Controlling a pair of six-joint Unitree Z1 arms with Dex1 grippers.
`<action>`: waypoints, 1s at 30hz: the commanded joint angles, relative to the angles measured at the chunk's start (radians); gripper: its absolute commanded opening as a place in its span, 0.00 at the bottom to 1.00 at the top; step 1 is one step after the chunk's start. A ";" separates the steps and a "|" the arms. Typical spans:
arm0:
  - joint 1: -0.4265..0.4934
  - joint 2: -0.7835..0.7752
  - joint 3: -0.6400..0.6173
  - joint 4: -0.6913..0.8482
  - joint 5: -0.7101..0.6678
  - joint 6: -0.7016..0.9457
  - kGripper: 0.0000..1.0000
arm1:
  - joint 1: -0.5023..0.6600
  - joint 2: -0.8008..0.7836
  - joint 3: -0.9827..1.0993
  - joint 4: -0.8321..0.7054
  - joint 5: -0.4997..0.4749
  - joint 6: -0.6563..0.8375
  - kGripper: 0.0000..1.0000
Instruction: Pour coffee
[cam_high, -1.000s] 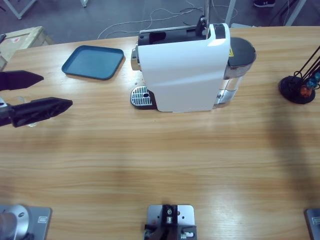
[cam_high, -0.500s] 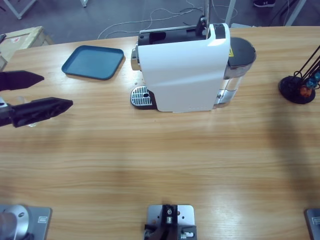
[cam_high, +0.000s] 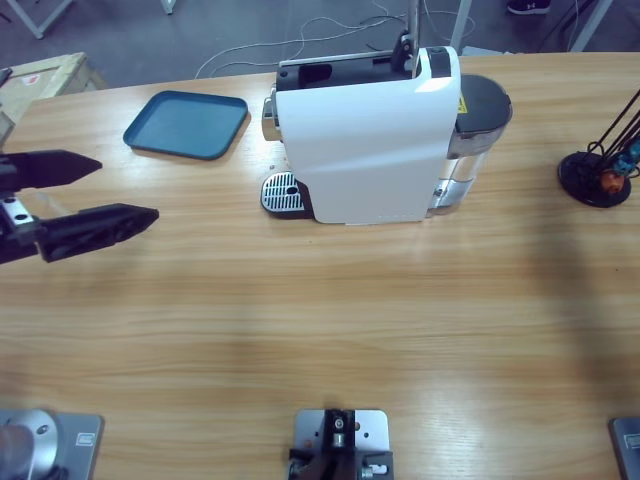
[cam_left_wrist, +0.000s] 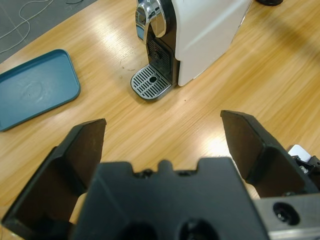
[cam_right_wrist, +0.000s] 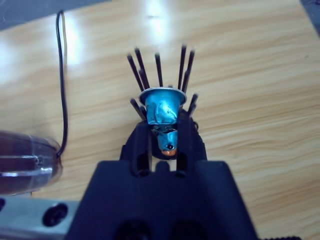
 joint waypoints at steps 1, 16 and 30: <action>-0.011 0.024 0.026 -0.017 -0.002 -0.013 0.99 | 0.038 -0.172 -0.106 0.138 -0.032 0.013 0.00; -0.012 -0.060 0.056 -0.008 0.071 -0.004 0.99 | 0.752 0.092 -0.434 0.265 0.283 -0.654 0.00; -0.012 -0.077 0.065 -0.008 0.076 -0.004 0.99 | 0.765 0.461 -0.767 0.319 0.279 -0.738 0.00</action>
